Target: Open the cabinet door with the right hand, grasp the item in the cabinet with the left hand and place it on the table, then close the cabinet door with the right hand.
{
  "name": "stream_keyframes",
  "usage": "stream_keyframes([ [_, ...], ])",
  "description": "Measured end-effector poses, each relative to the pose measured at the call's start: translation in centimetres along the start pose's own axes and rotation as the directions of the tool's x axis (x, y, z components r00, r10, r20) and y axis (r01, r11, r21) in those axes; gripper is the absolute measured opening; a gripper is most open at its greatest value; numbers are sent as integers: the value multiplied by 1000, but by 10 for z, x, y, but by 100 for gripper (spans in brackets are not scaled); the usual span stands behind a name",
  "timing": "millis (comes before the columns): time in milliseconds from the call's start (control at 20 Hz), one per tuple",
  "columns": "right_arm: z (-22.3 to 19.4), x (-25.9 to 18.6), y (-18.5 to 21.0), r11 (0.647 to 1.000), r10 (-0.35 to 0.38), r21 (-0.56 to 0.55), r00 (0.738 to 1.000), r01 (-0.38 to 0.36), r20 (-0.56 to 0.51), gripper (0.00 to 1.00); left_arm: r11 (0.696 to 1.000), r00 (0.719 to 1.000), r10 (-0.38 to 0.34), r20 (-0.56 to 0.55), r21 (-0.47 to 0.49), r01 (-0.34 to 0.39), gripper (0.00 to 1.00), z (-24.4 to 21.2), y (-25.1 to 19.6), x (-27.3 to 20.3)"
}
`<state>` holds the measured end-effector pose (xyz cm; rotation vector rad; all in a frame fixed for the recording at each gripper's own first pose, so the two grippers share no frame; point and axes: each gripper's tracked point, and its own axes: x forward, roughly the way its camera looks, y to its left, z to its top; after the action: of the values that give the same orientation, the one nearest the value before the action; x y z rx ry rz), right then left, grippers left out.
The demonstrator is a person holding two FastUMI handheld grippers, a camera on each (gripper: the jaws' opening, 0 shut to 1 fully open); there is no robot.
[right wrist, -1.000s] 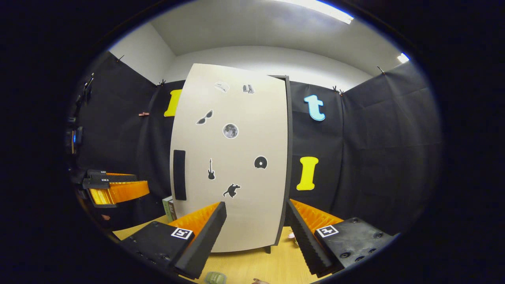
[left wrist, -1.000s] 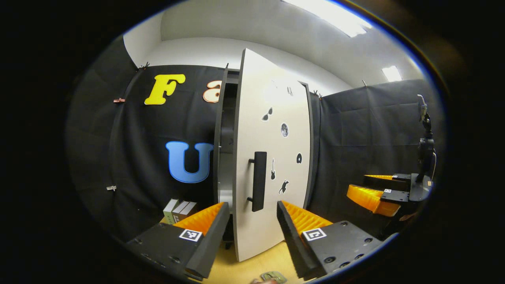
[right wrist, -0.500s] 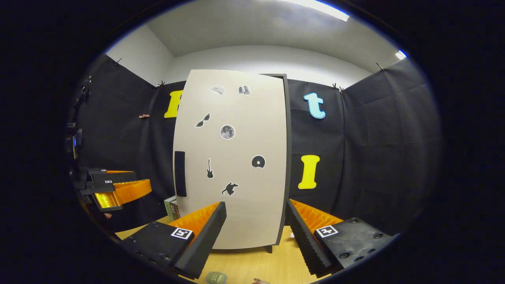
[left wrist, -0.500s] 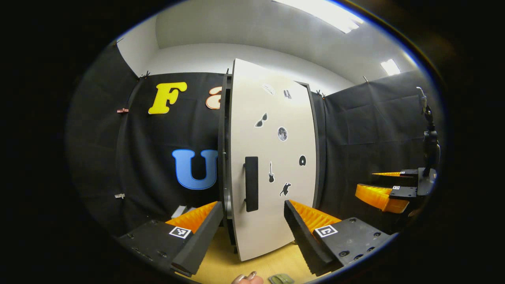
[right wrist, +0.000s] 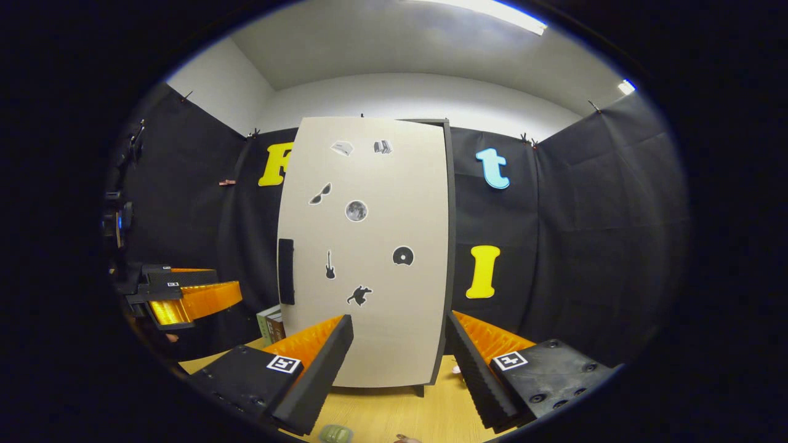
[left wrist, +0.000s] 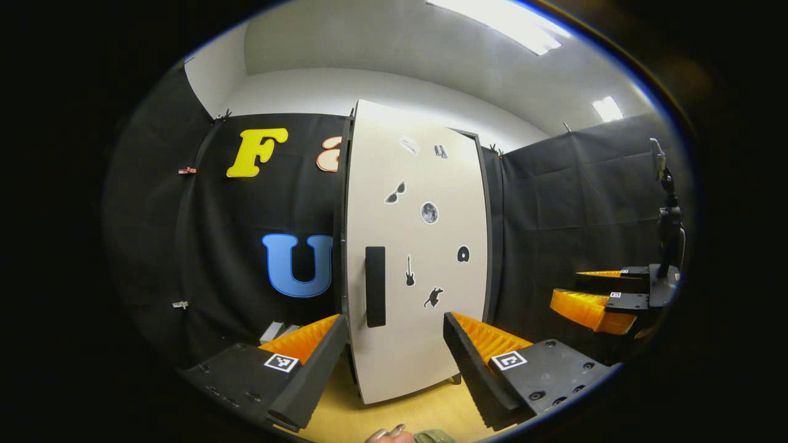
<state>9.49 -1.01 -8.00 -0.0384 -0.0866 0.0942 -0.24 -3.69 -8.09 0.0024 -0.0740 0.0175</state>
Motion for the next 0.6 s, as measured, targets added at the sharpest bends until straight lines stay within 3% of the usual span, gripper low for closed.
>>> stream_keyframes([
  [600,3,-5,4,1000,10,0,1000,-10,5,97,1000,1000,-30,1,1,30,98,0,-8,-2],
])
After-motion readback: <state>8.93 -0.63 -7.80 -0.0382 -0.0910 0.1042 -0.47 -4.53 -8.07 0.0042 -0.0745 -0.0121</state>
